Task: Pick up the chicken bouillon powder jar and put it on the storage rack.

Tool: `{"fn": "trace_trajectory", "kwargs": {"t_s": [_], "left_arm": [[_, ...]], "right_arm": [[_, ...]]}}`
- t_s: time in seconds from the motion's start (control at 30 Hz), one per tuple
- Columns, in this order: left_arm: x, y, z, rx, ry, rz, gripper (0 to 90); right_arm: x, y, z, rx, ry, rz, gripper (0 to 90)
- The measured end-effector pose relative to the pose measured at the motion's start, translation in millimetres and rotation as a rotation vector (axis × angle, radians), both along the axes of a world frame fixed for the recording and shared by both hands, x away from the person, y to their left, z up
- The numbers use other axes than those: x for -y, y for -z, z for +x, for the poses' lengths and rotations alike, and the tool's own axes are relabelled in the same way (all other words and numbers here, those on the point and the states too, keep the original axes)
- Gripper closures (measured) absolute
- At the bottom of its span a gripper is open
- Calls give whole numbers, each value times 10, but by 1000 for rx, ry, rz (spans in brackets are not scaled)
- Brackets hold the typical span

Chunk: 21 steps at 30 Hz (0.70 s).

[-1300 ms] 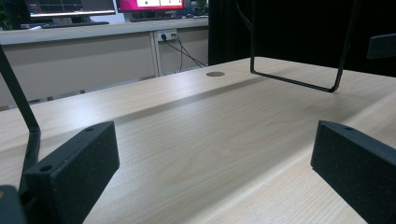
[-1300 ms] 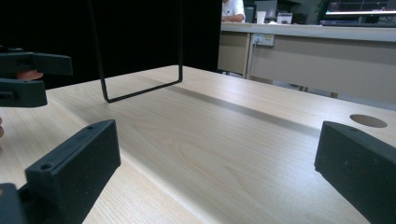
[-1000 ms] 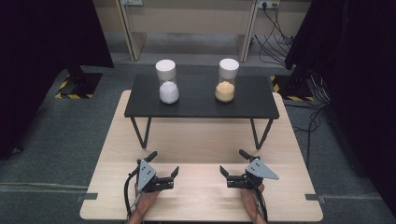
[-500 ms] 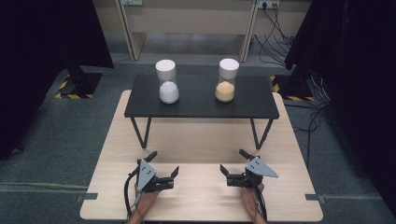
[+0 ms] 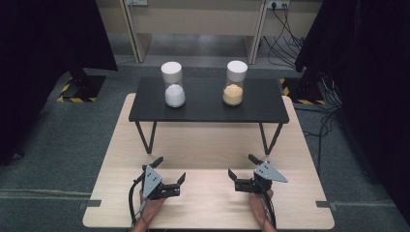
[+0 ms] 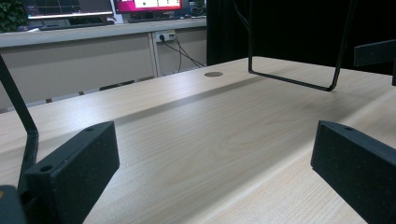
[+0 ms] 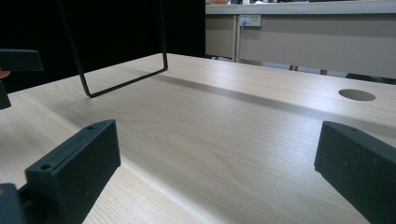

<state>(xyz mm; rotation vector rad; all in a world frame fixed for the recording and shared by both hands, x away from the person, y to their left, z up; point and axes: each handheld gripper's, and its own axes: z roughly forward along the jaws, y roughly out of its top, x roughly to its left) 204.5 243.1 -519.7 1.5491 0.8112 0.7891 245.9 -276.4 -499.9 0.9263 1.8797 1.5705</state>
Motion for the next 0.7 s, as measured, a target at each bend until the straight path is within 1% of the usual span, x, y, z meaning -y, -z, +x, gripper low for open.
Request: {"fn": "trace_trajectory", "kwargs": {"t_s": [0.2, 0.7], "left_arm": [[-1, -1, 2, -1, -1, 0, 3], [-2, 1, 2, 0, -1, -1, 3]], "right_arm": [[-6, -6, 4, -2, 0, -6, 3], [-4, -5, 3, -3, 2, -3, 3]]}}
